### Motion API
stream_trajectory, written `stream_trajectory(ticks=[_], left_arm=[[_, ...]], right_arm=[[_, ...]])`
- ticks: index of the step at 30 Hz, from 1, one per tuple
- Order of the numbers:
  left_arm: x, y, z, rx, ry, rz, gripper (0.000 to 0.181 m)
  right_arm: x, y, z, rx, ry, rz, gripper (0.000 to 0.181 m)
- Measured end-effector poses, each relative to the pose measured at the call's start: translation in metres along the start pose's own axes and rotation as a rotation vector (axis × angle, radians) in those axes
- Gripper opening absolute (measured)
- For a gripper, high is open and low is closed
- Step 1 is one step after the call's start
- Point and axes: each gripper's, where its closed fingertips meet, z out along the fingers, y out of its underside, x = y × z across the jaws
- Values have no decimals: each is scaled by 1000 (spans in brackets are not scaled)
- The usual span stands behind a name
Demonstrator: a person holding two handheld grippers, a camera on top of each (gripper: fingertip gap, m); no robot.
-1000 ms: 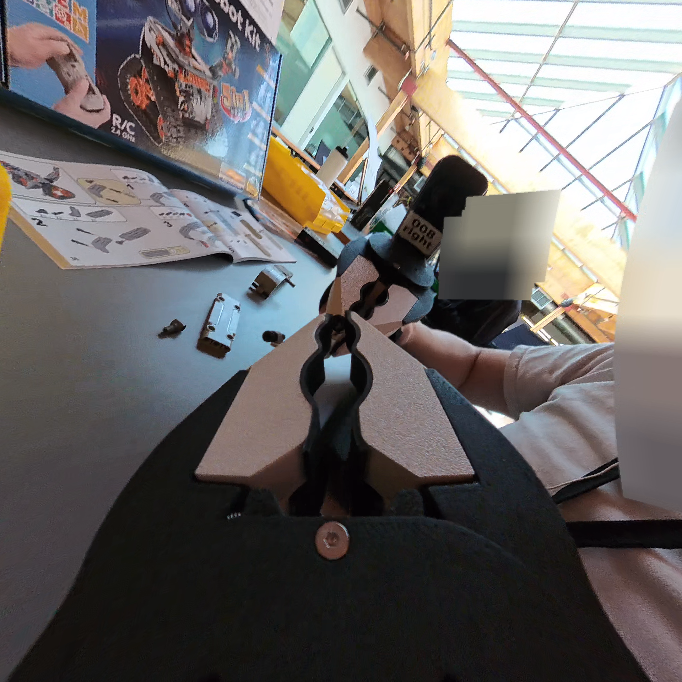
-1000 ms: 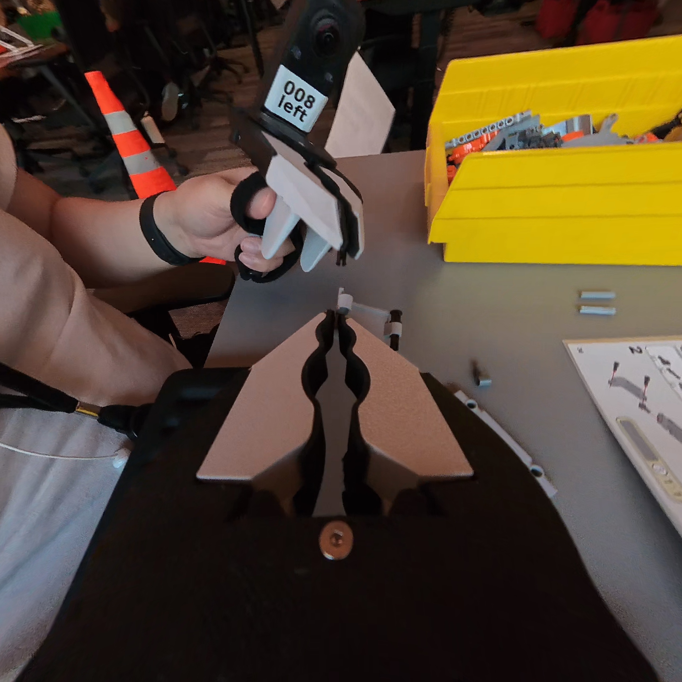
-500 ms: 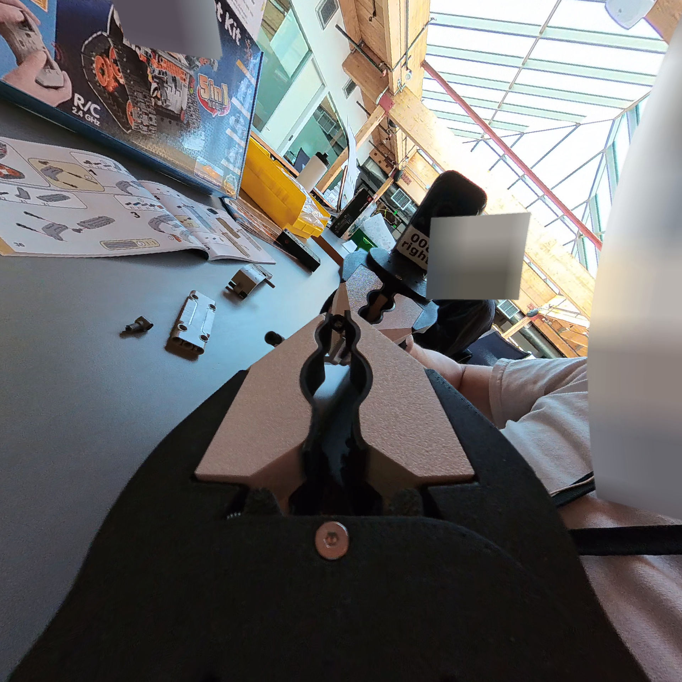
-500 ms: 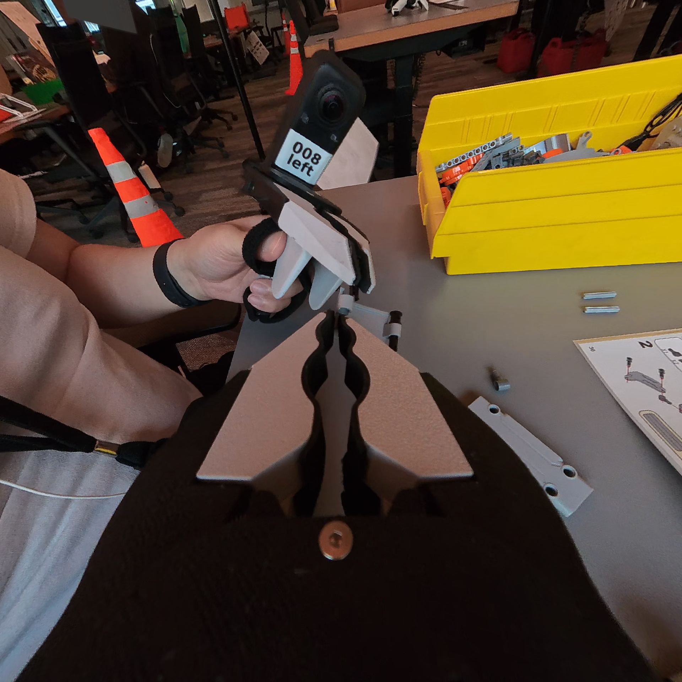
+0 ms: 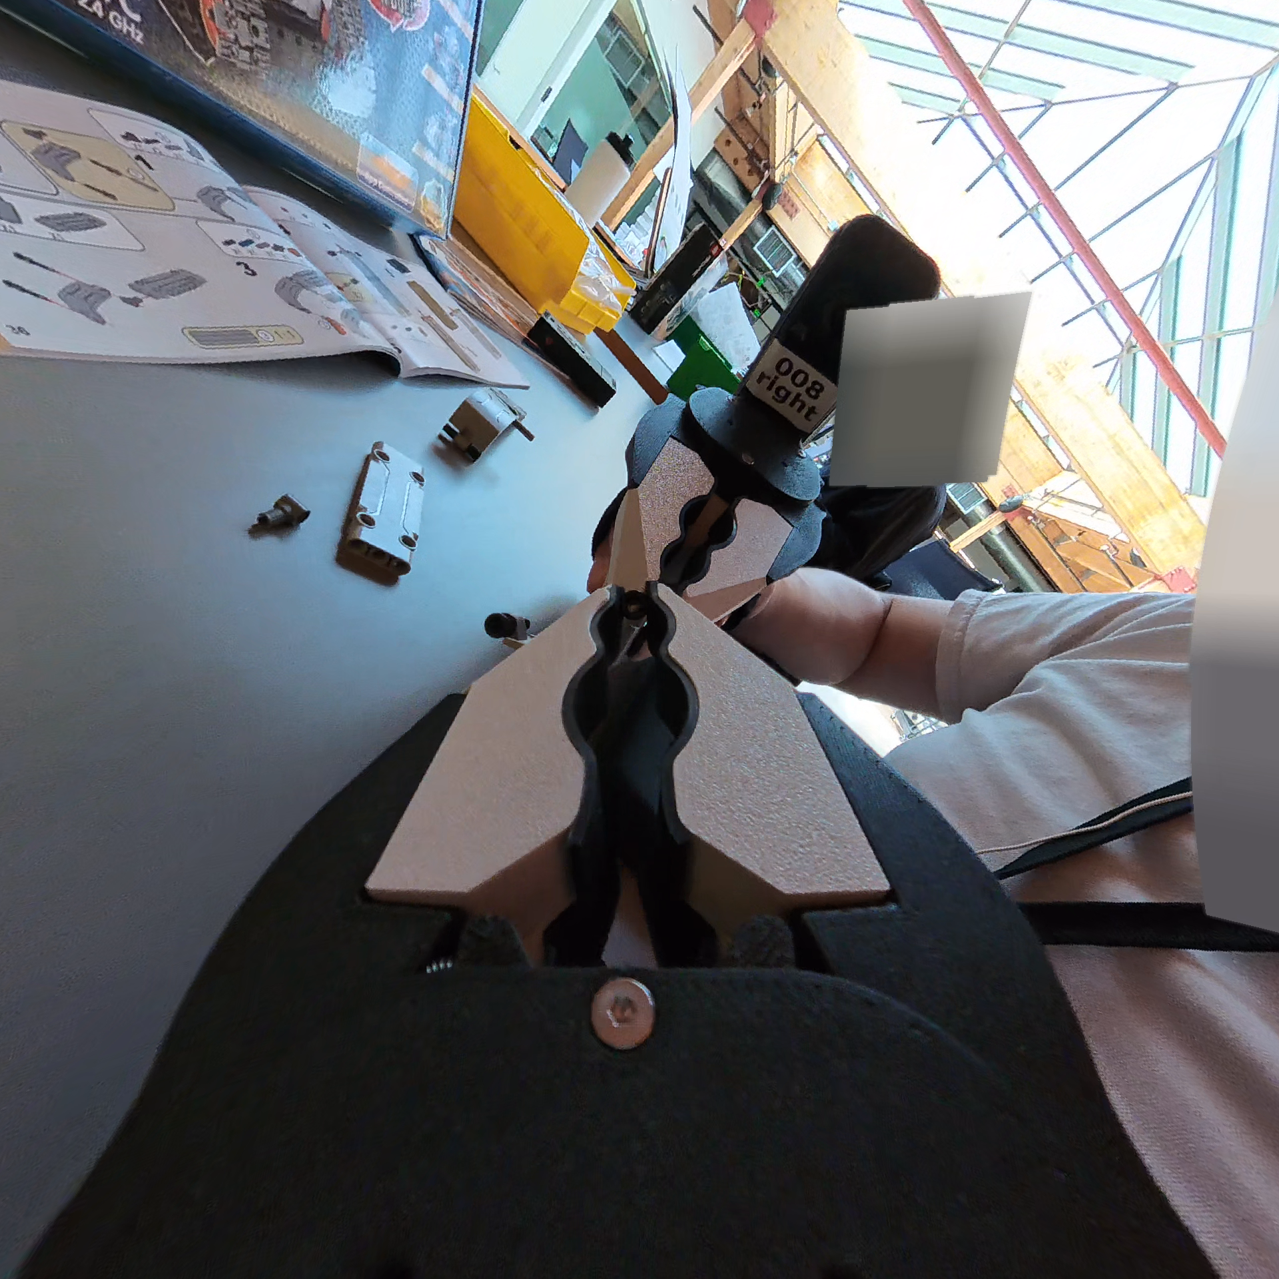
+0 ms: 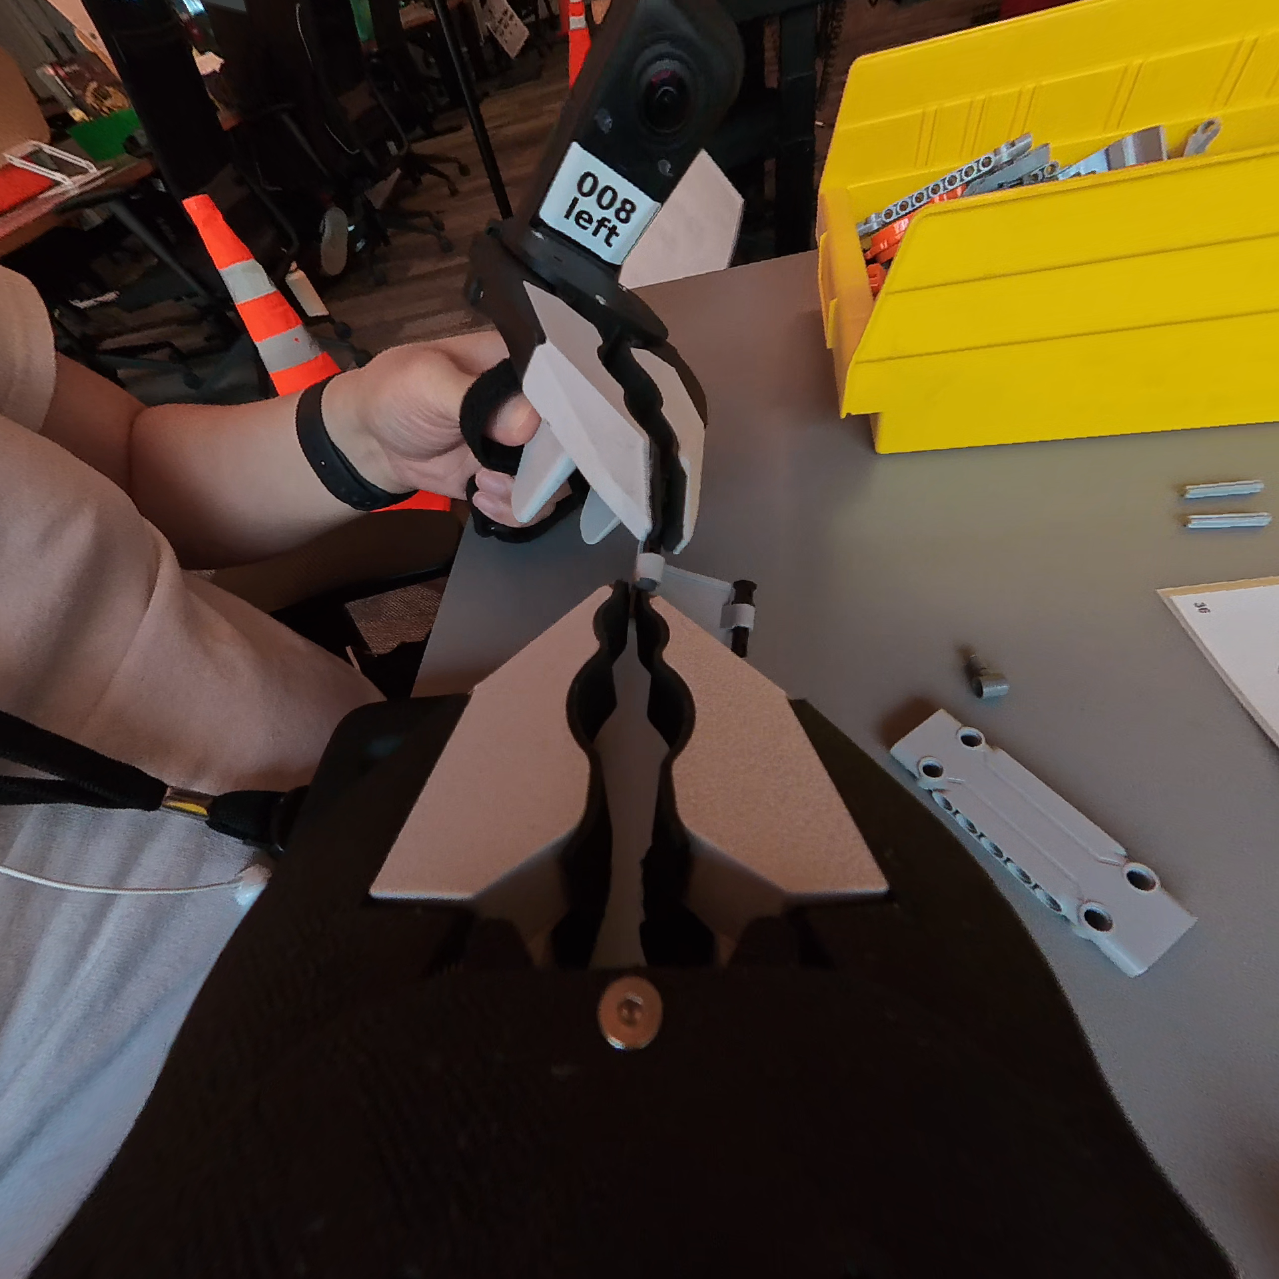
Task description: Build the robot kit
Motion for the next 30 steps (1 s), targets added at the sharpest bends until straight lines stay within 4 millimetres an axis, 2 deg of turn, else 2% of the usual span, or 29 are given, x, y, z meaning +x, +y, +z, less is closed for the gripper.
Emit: stream_trajectory(ticks=[13,24,30], left_arm=[[-6,-1,0,44,-69,46,5],[-11,19,-5,-133,-46,12,4],[-11,23,-6,-159,-31,-2,4]], right_arm=[[5,1,4,7,87,-59,0],[-2,18,14,-120,75,-175,0],[-5,21,17,-139,65,-208,0]])
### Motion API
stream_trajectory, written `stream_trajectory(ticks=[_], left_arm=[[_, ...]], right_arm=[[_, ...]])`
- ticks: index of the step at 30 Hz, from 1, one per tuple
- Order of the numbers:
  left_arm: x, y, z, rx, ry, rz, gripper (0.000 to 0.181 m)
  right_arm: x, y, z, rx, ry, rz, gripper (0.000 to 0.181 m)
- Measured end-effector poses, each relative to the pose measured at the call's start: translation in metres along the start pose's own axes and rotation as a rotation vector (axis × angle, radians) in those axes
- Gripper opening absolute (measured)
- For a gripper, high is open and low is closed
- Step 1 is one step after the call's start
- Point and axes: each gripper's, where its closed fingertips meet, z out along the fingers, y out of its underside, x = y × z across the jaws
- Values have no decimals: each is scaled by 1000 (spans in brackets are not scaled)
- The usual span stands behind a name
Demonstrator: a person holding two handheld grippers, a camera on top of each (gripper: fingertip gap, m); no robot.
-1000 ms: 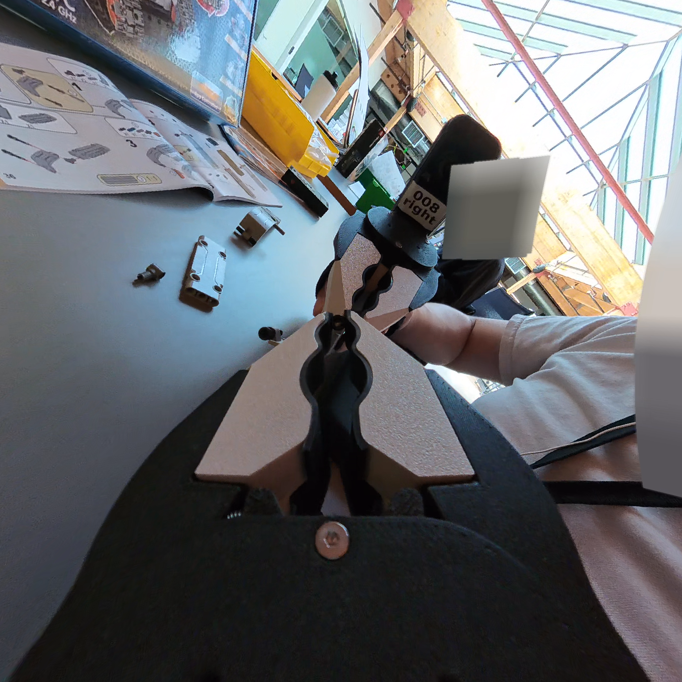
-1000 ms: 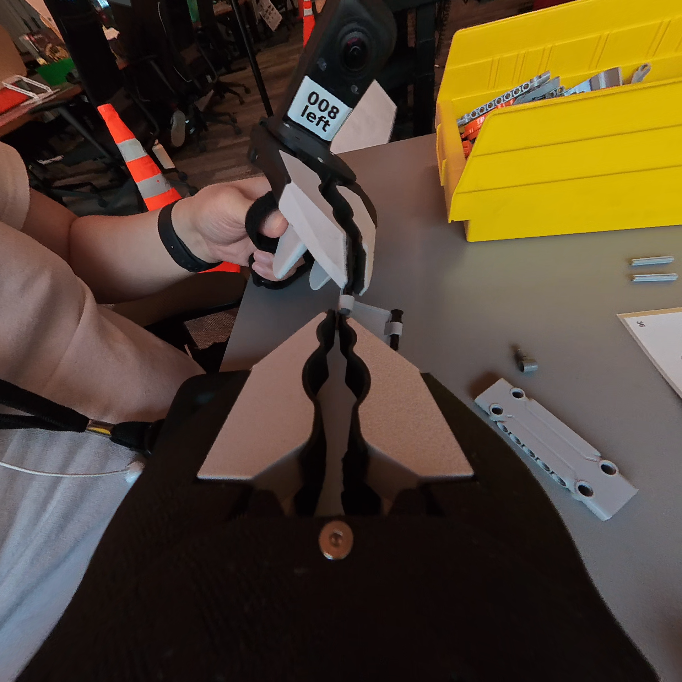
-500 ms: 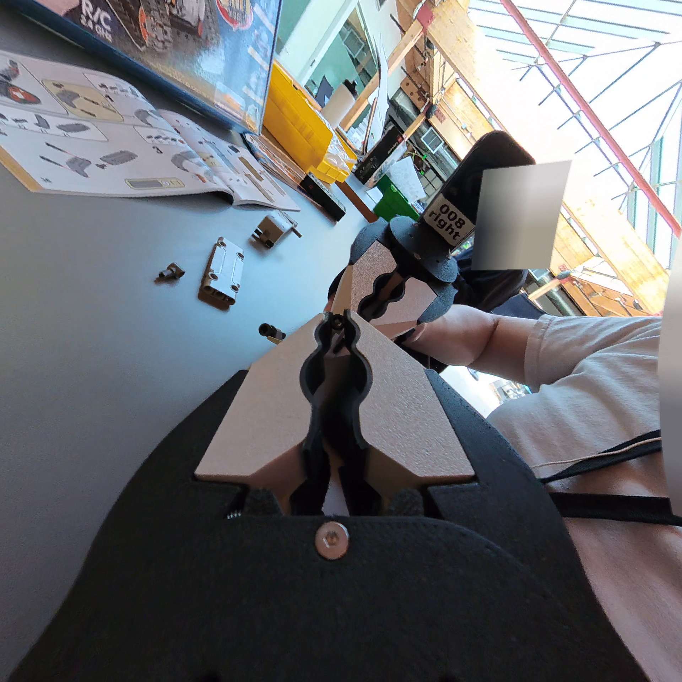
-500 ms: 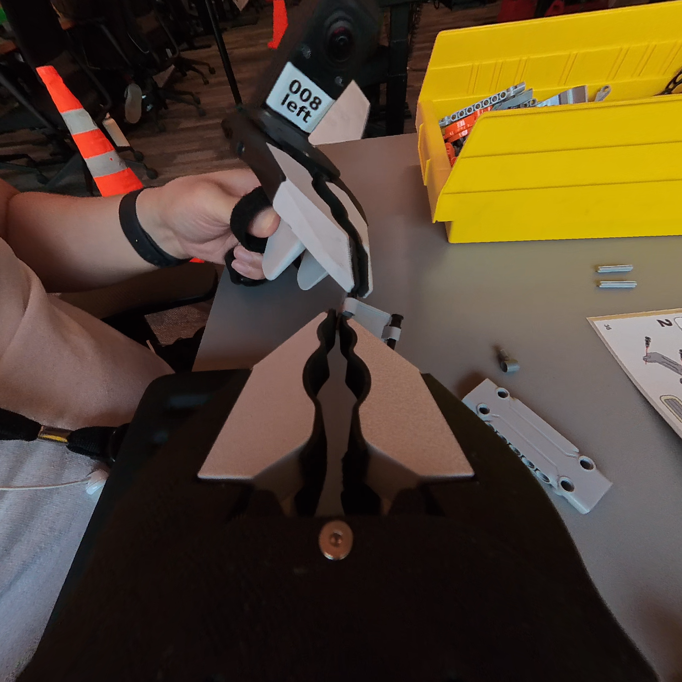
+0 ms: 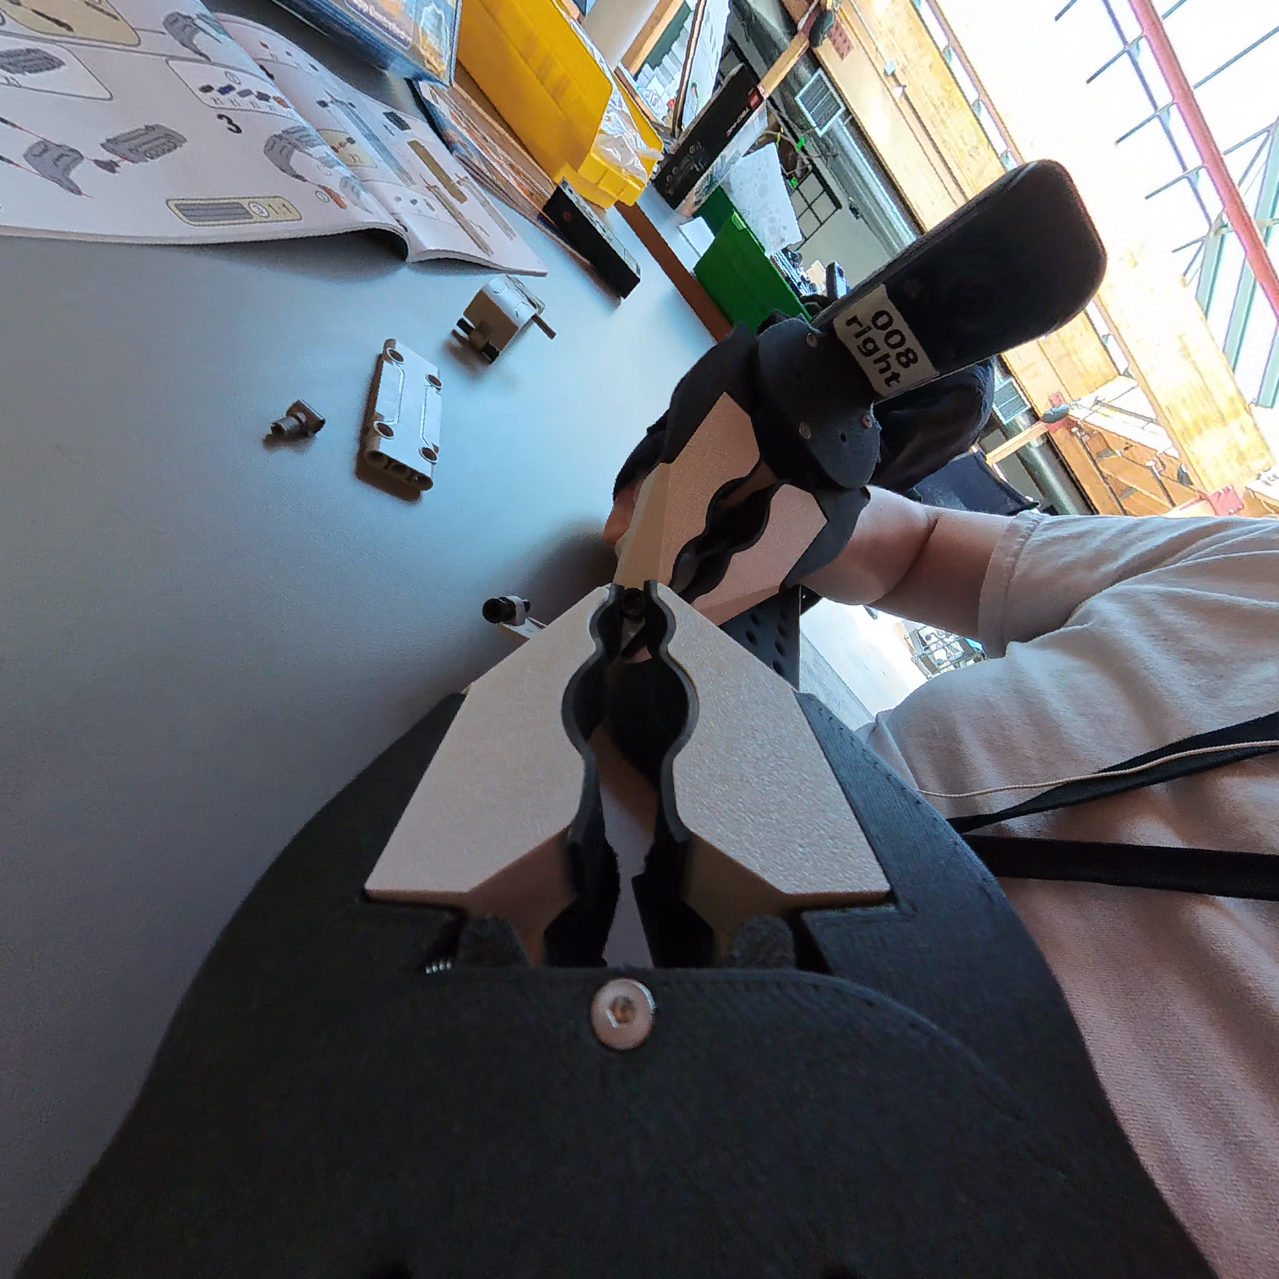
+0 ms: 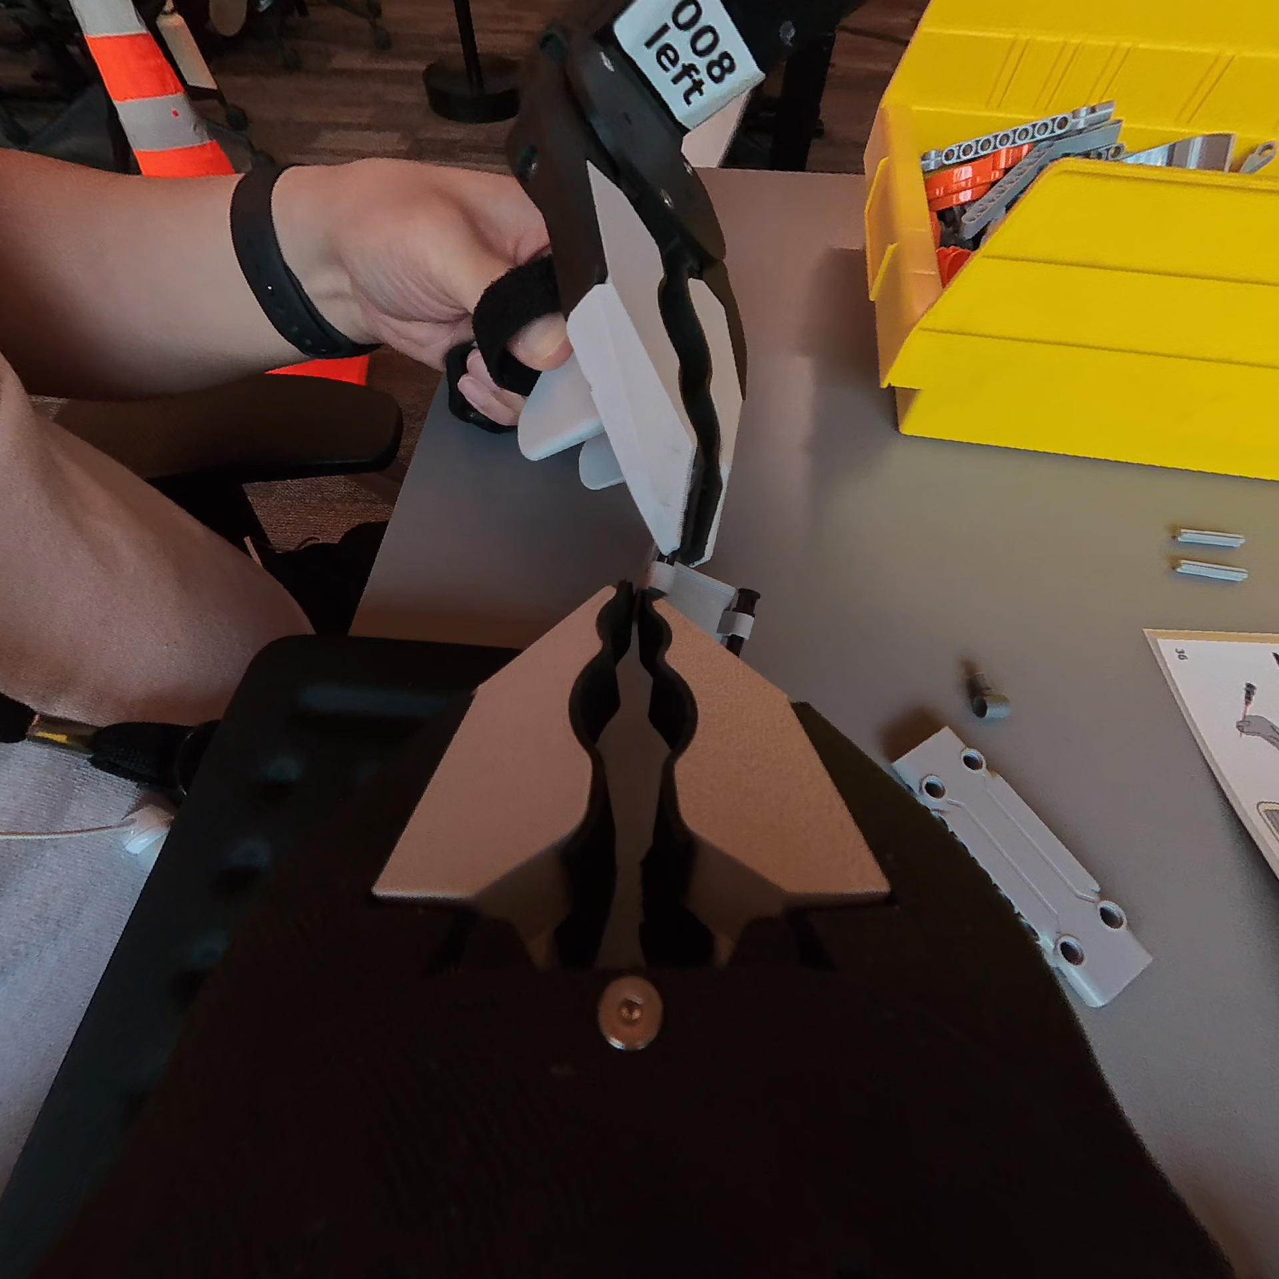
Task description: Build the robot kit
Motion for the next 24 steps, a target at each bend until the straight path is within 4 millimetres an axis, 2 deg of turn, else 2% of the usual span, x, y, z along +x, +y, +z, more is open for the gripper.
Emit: stream_trajectory(ticks=[10,24], left_arm=[[1,-5,-1,73,-9,-31,4],[-6,-5,1,87,-81,-42,4]], right_arm=[[3,-5,-2,39,2,26,0],[7,1,0,-4,36,30,0]])
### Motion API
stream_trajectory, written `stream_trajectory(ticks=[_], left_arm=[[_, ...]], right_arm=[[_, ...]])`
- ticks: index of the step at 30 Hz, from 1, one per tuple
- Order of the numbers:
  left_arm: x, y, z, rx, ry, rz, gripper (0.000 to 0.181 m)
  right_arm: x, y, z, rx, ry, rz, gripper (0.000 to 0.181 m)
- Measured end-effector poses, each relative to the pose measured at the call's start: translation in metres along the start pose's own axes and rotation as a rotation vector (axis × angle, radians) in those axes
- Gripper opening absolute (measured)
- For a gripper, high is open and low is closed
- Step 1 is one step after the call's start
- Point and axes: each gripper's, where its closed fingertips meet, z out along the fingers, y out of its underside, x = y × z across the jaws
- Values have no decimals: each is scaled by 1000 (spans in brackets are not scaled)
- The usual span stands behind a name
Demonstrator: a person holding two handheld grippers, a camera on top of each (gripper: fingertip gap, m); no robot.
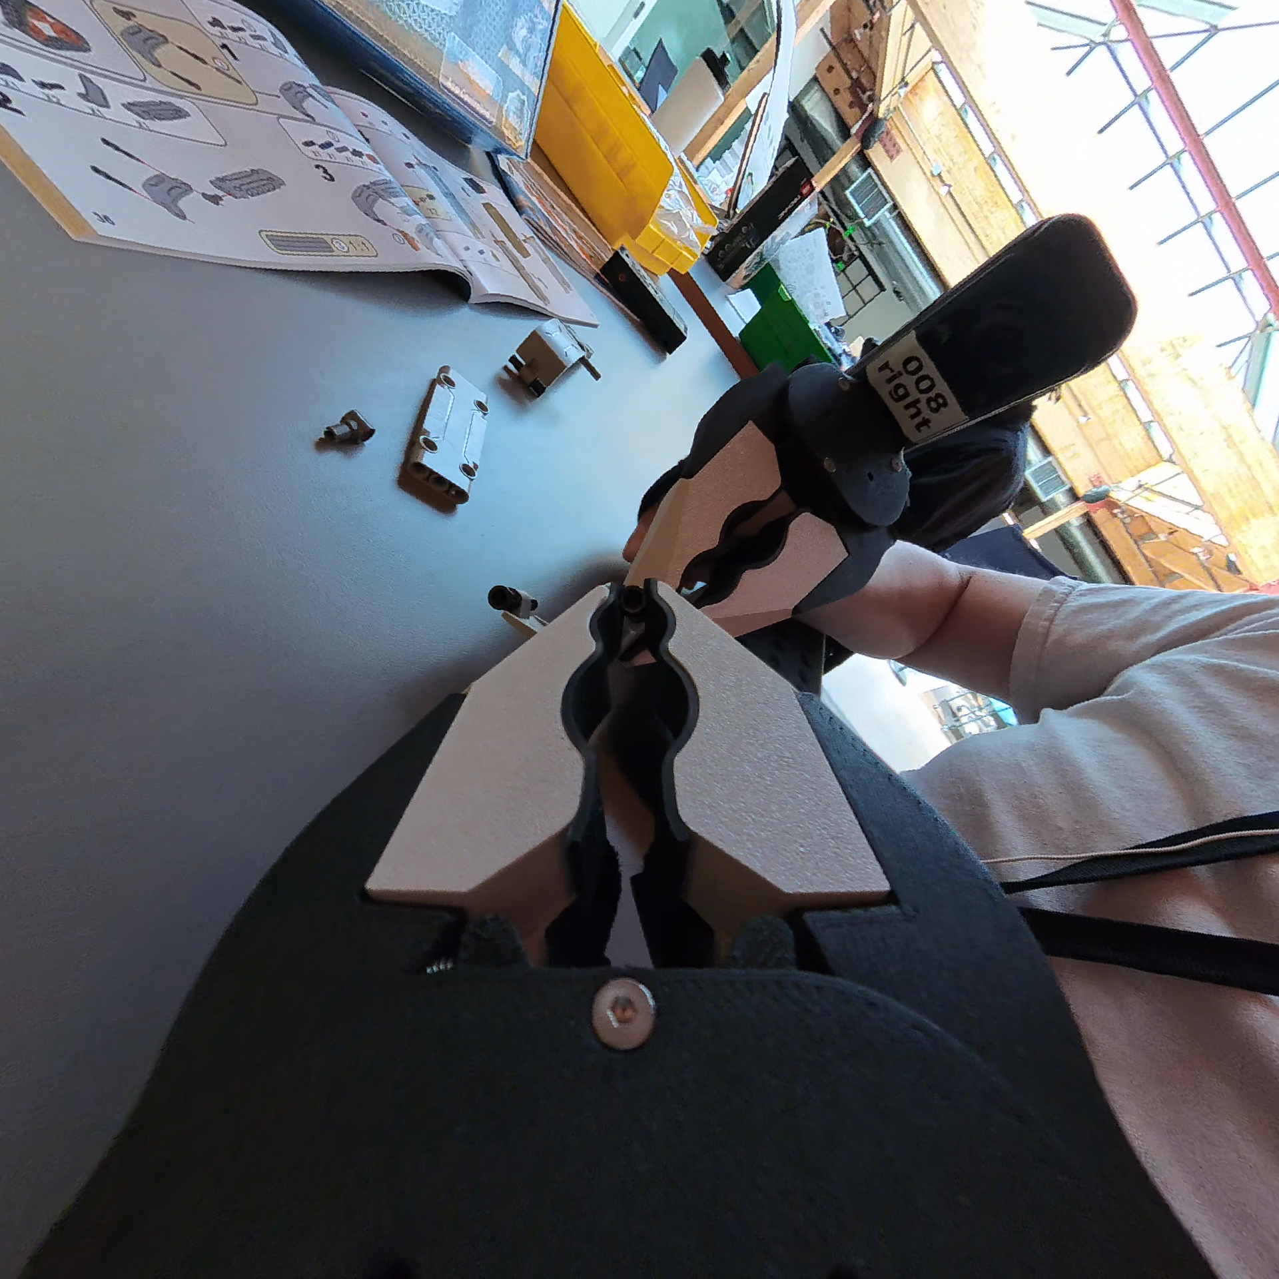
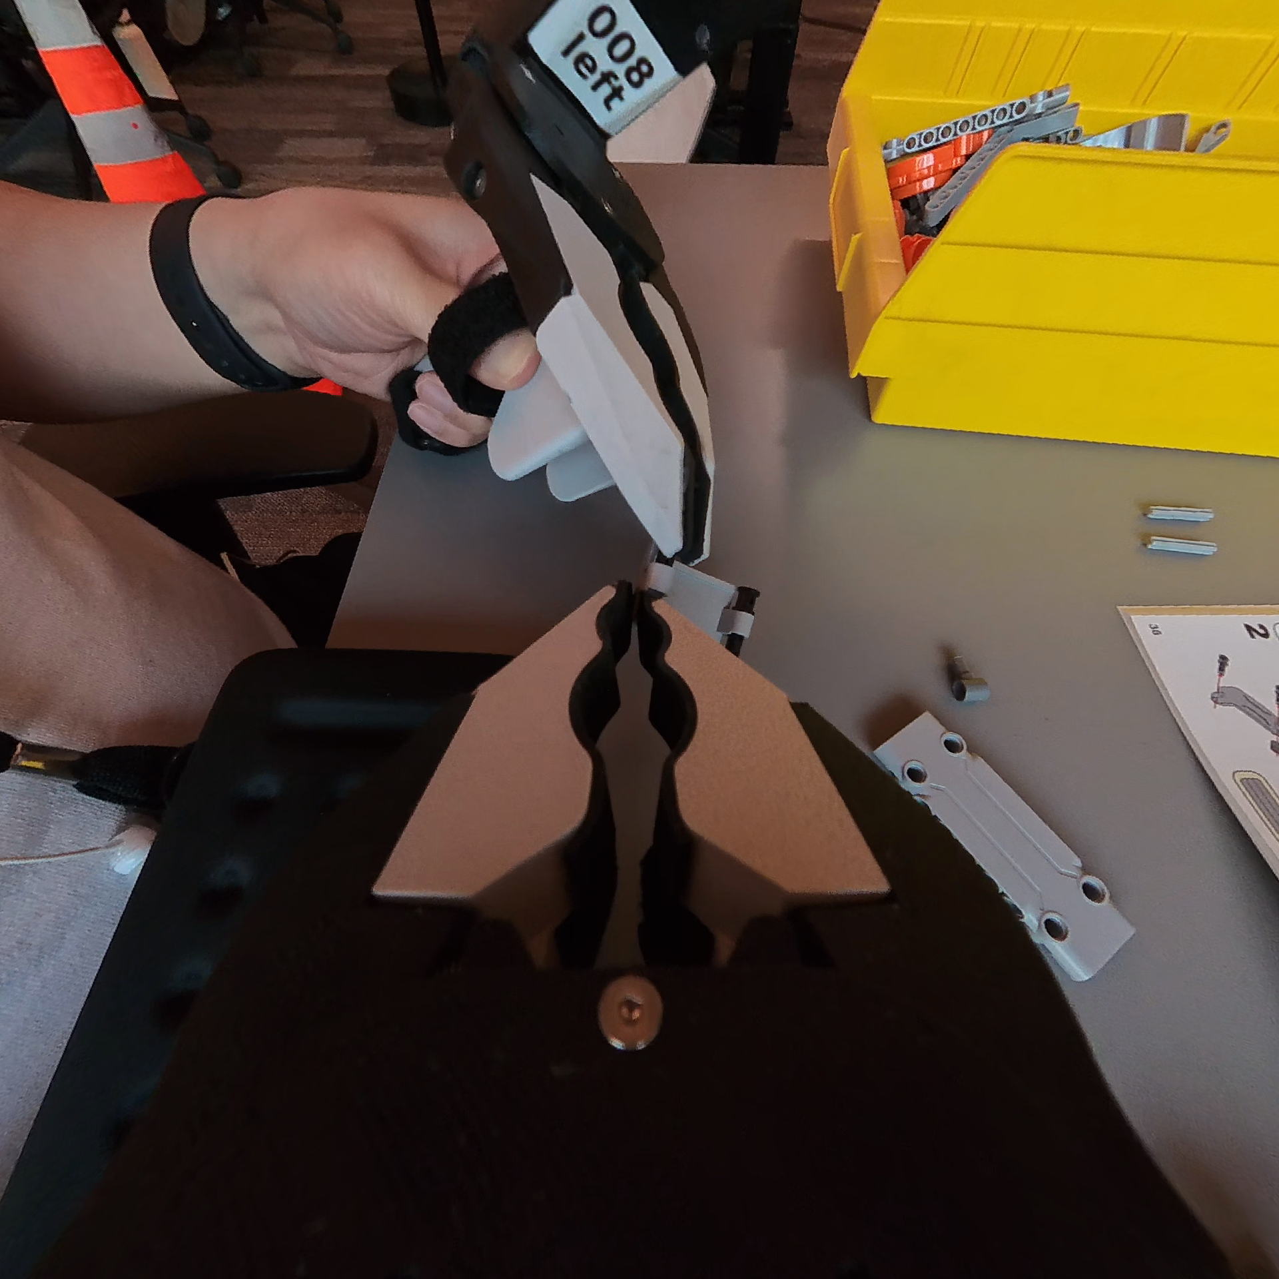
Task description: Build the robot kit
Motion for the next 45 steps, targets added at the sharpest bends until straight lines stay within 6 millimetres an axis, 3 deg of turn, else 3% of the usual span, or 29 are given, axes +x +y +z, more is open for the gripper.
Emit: stream_trajectory(ticks=[14,30,40,45], left_arm=[[1,-4,0,57,32,-74,5],[1,6,1,-28,-48,50,5],[-3,1,2,21,-66,10,5],[-2,5,7,-17,-63,11,5]], right_arm=[[1,-3,-2,17,14,-8,0],[-4,4,2,-43,24,-117,0],[2,3,2,-28,22,-21,0],[-5,3,2,-37,11,-117,0]])
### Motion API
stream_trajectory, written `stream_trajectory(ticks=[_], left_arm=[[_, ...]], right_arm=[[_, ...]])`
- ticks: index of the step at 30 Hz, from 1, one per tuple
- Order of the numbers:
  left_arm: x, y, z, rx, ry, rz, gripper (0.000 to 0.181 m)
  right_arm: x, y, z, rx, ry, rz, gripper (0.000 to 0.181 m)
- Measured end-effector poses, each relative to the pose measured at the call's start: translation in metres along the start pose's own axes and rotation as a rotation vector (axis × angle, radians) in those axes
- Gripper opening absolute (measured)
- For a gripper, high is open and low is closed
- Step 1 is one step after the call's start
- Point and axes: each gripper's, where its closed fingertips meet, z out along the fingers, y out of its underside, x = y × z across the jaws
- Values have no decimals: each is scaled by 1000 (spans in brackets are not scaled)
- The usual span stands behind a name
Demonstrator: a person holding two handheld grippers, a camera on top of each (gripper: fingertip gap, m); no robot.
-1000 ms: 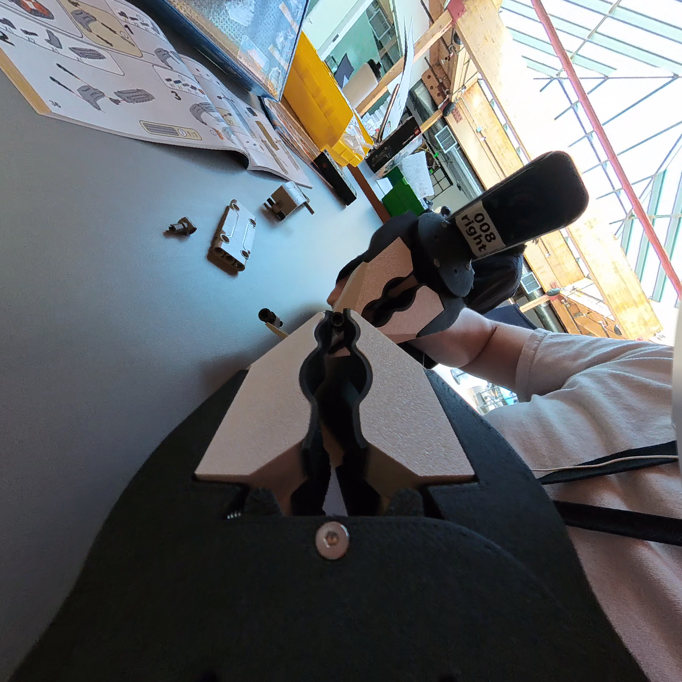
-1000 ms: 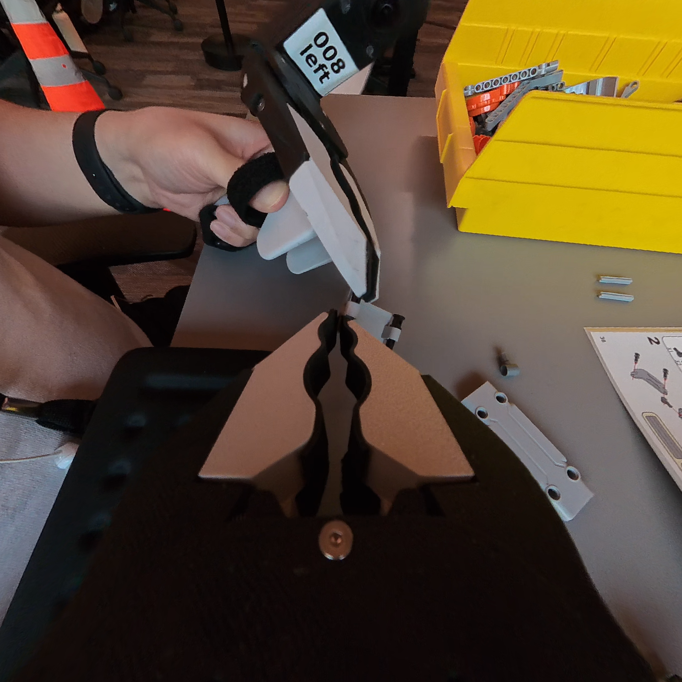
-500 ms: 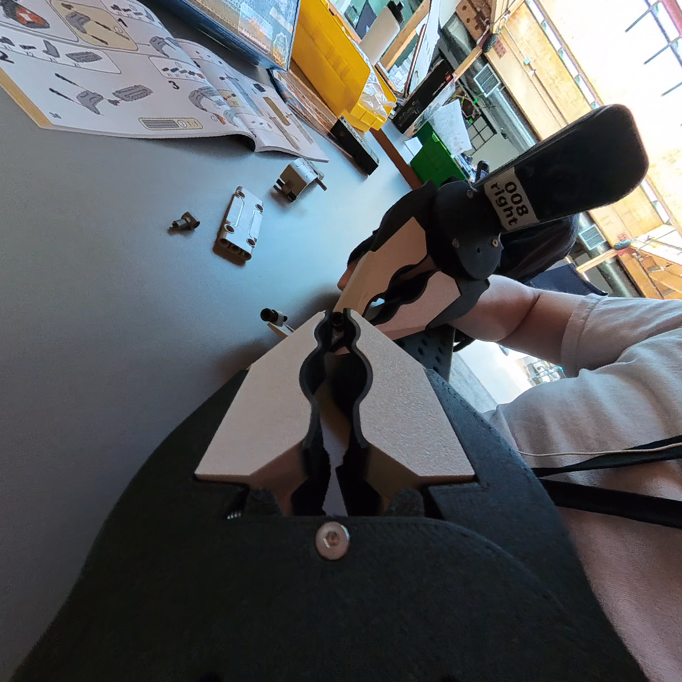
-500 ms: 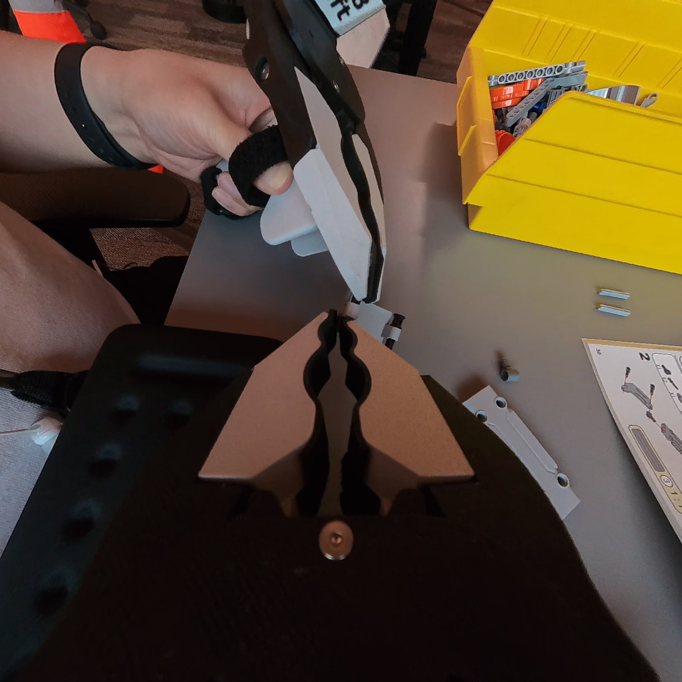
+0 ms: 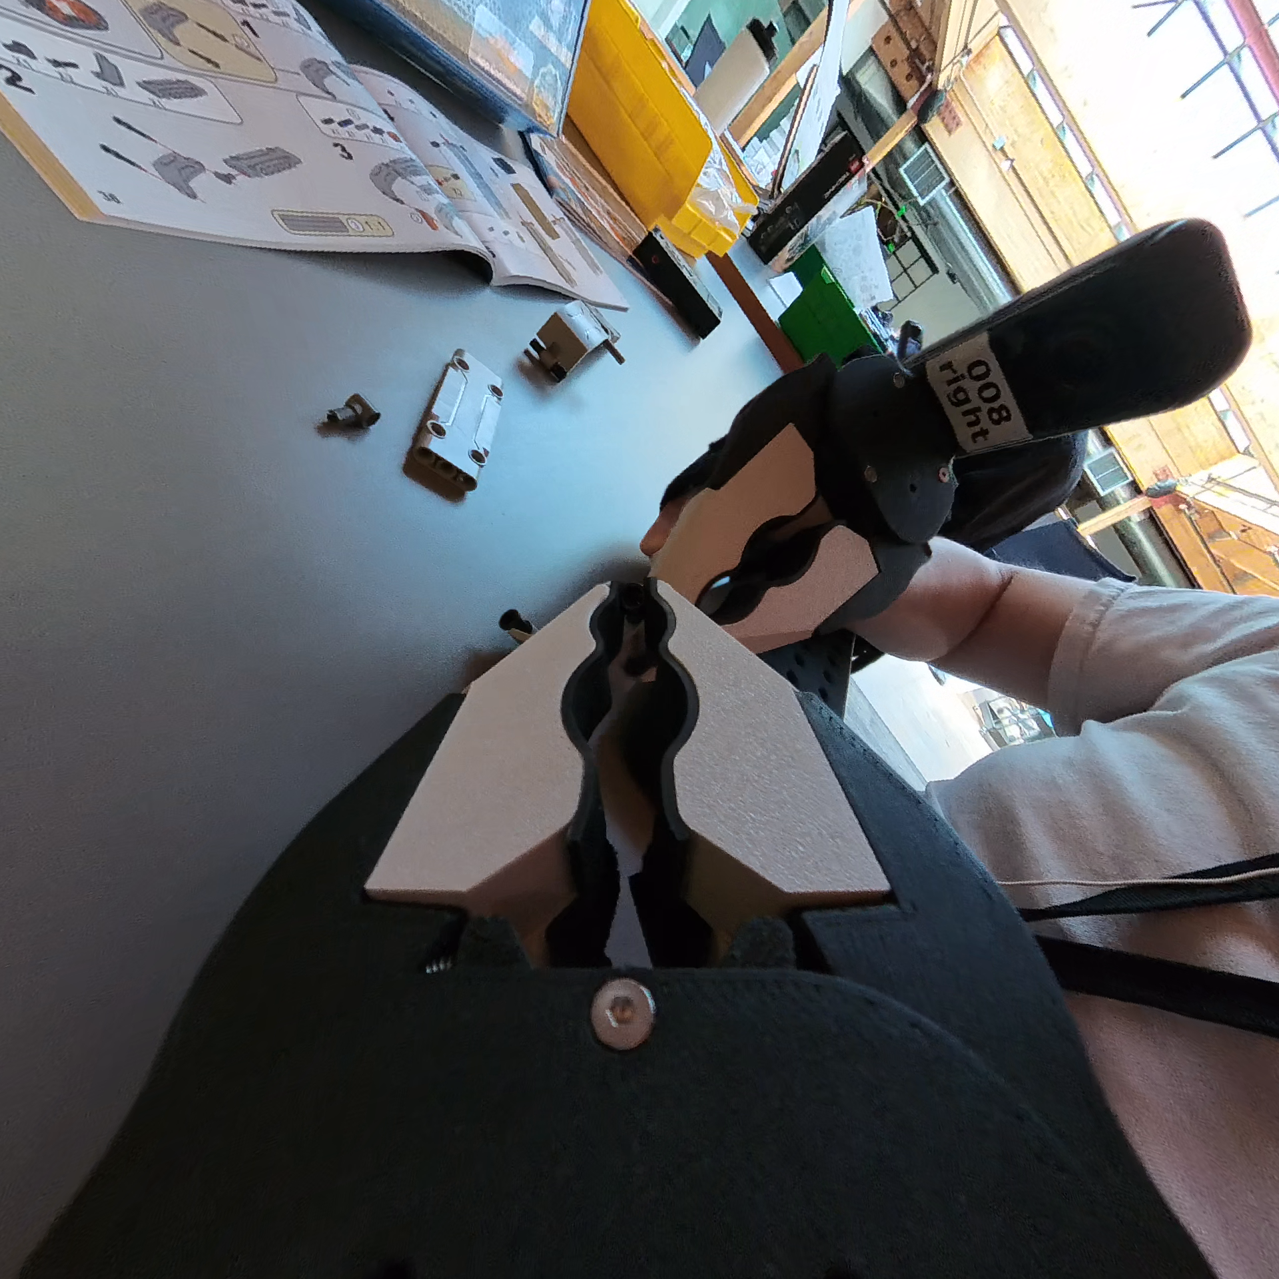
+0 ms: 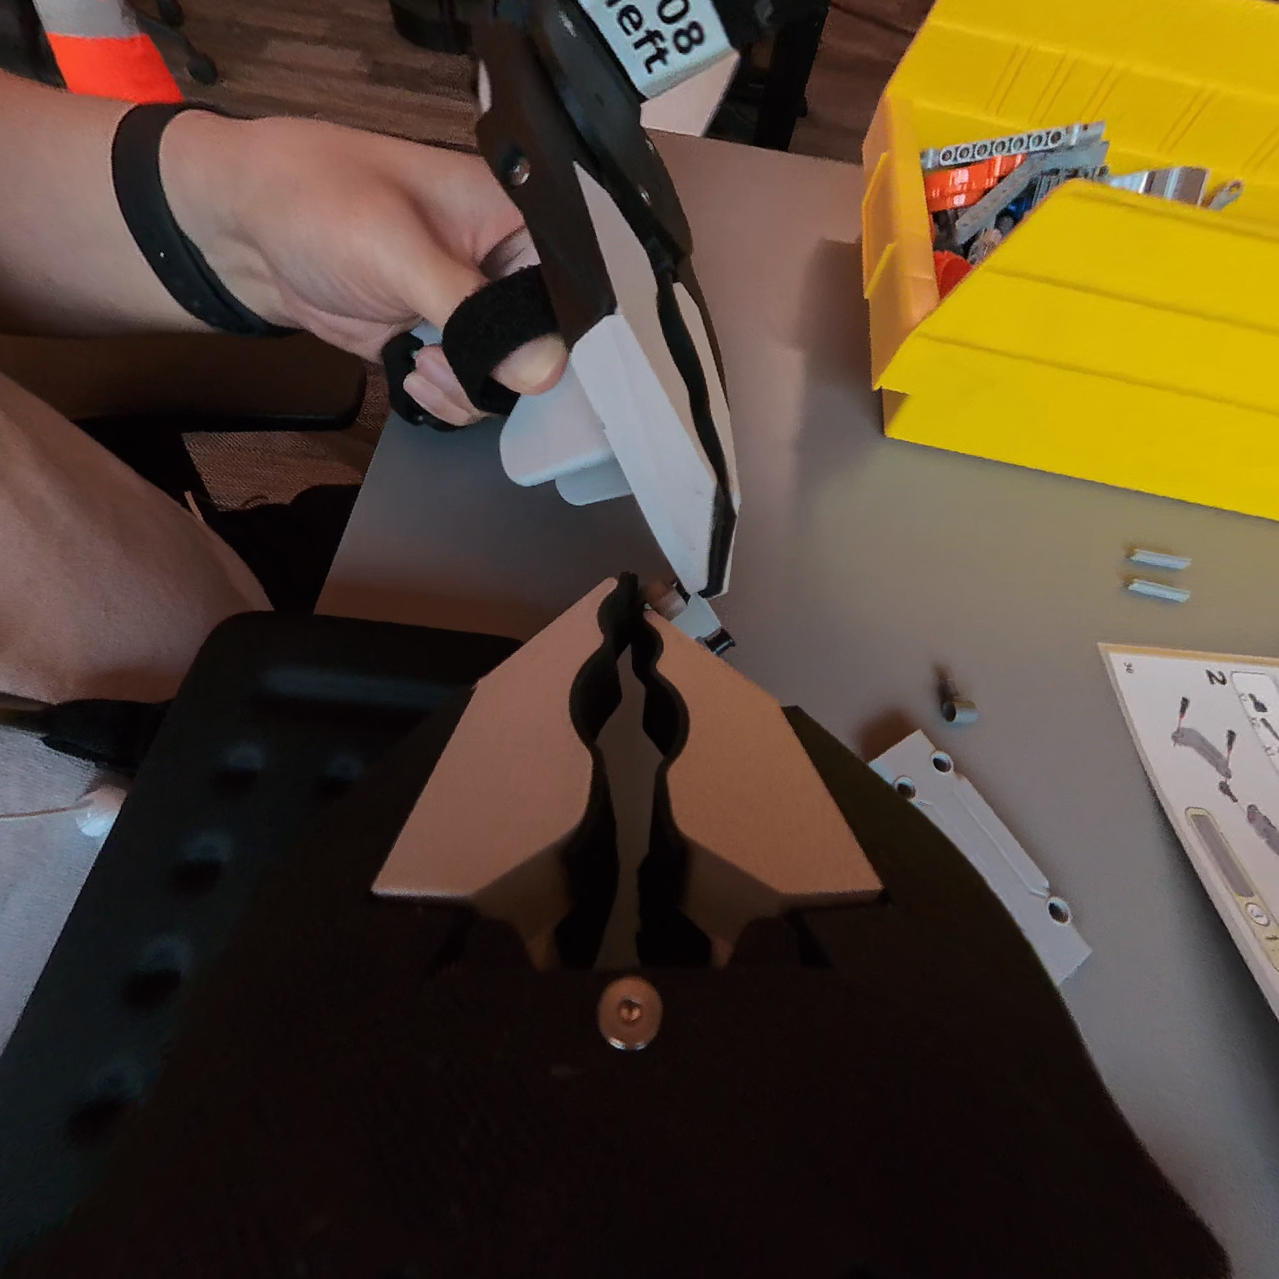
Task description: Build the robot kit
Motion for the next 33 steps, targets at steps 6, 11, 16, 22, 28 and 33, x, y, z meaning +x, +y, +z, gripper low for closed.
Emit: stream_trajectory(ticks=[6,11,16,22,28,33], left_arm=[[0,3,-3,-40,70,-63,4],[0,10,-3,-109,68,-36,4],[0,11,-3,-131,98,-66,4],[0,10,-2,-104,86,-69,4],[-2,13,0,-122,72,-74,4],[-1,10,0,-88,63,-59,5]], right_arm=[[0,3,1,-12,-18,0,0],[-4,9,1,-39,-28,-70,0],[-4,10,1,-40,-33,-96,0],[-4,10,2,-37,-34,-110,0],[-5,12,4,-63,-23,-184,0],[-5,8,4,-34,-28,-153,0]])
